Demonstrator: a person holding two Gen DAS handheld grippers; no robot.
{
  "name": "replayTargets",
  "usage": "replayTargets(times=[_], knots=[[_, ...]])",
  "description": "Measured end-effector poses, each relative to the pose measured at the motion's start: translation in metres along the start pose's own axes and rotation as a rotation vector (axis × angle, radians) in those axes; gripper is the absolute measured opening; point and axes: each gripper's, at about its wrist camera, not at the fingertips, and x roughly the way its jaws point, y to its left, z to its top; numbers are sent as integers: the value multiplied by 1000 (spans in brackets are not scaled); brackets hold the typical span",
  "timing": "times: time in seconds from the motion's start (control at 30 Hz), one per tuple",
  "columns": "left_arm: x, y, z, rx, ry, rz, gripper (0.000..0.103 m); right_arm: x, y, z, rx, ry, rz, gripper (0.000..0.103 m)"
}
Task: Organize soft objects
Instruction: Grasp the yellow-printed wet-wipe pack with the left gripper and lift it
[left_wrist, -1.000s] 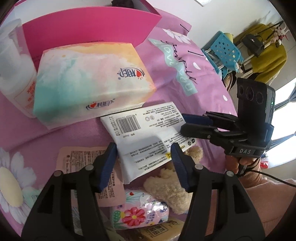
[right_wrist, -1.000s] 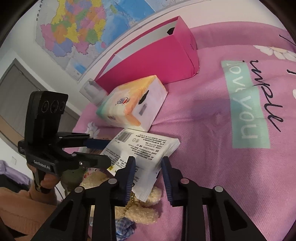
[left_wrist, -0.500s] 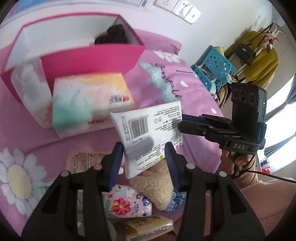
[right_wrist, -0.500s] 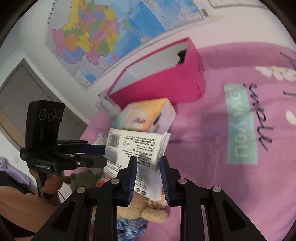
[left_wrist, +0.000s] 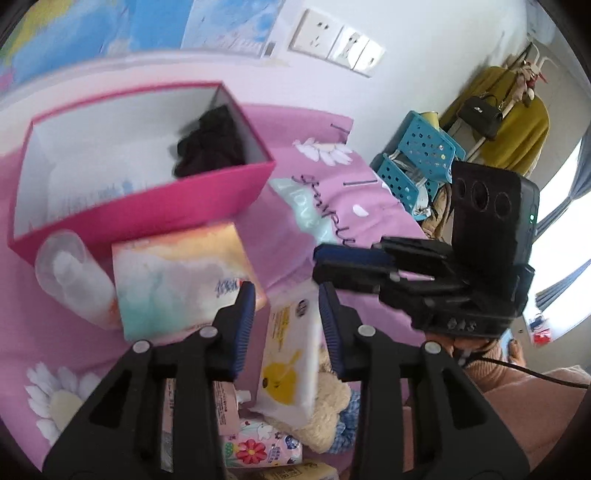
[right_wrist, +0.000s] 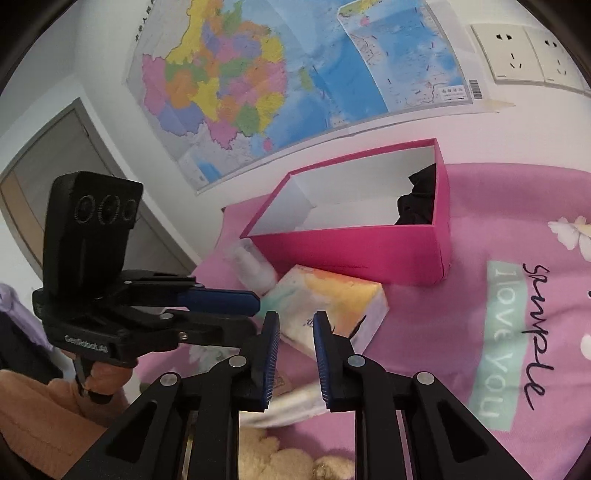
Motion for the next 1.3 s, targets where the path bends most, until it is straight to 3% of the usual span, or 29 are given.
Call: replayTargets(times=[0.07, 0.2, 0.4, 0.57, 0.63, 0.67, 0.7, 0.8, 0.97, 1.13, 1.3], knots=[[2, 6, -9, -9, 12, 7, 38, 4, -11, -4, 28, 19, -18, 22], [12, 14, -30, -32, 77, -7, 38, 4, -41, -19, 121, 36, -60, 42], [34, 14, -56, -61, 187, -44, 38, 10, -74, -43, 225, 109, -83, 48], [35, 15, -74, -86, 234, -65, 41, 22, -76, -53, 231, 195, -2, 49], [35, 18, -78, -98, 246, -64, 42, 27, -73, -55, 217, 217, 19, 49], [35, 19, -81, -105, 255, -67, 42, 31, -73, -56, 213, 235, 29, 45], [35, 21, -83, -109, 260, -71, 42, 33, -74, -58, 221, 237, 42, 30], [35, 23, -87, -127, 279, -103, 49, 31, -77, -62, 239, 224, 46, 23], [51, 16, -79, -137, 307, -168, 53, 19, -82, -69, 274, 181, 39, 20], [78, 9, -72, -144, 354, -184, 53, 17, -85, -75, 299, 177, 39, 20], [65, -2, -60, -95, 277, -116, 41, 6, -78, -73, 286, 141, 18, 19]])
